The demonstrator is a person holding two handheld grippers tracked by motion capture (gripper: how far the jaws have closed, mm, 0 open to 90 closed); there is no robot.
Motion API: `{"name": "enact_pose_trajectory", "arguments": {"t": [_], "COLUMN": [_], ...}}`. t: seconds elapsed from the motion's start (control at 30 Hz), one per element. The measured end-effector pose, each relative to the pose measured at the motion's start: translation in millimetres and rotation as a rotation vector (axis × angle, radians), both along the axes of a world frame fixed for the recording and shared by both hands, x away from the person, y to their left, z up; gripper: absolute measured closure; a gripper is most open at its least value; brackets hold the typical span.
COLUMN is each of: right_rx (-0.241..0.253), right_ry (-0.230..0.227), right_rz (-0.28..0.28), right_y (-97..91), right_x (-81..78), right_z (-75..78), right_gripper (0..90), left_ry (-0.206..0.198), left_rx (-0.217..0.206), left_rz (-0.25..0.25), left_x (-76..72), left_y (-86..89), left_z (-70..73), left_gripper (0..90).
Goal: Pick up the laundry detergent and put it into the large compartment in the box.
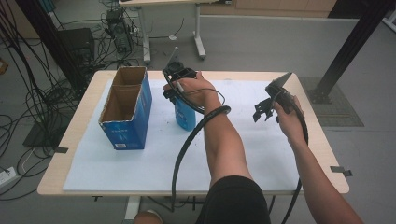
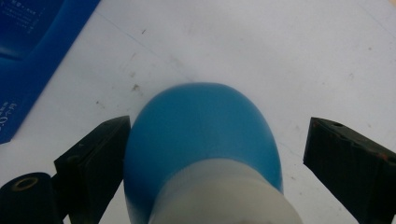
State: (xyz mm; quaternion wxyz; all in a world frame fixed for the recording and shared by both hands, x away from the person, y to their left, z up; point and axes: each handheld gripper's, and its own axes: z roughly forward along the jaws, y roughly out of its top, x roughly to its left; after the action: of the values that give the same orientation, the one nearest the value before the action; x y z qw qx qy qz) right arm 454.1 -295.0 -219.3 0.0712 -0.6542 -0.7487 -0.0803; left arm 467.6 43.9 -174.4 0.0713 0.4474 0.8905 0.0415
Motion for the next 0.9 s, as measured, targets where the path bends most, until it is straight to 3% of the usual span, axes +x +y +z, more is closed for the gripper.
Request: {"name": "enact_pose_trajectory", "arguments": {"t": [0.9], "right_rx": [-0.004], "right_ry": [0.002], "right_rz": [0.009], "right_y": [3.4], "right_x": [3.0], "right_z": [-2.0], "right_gripper": [4.5], "left_ry": [-0.011], "left_rx": [0.025], "left_rz": [-0.007], "left_x": [0.9], "left_y": [-7.7], "left_z": [1.4], "left_gripper": [9.4]}}
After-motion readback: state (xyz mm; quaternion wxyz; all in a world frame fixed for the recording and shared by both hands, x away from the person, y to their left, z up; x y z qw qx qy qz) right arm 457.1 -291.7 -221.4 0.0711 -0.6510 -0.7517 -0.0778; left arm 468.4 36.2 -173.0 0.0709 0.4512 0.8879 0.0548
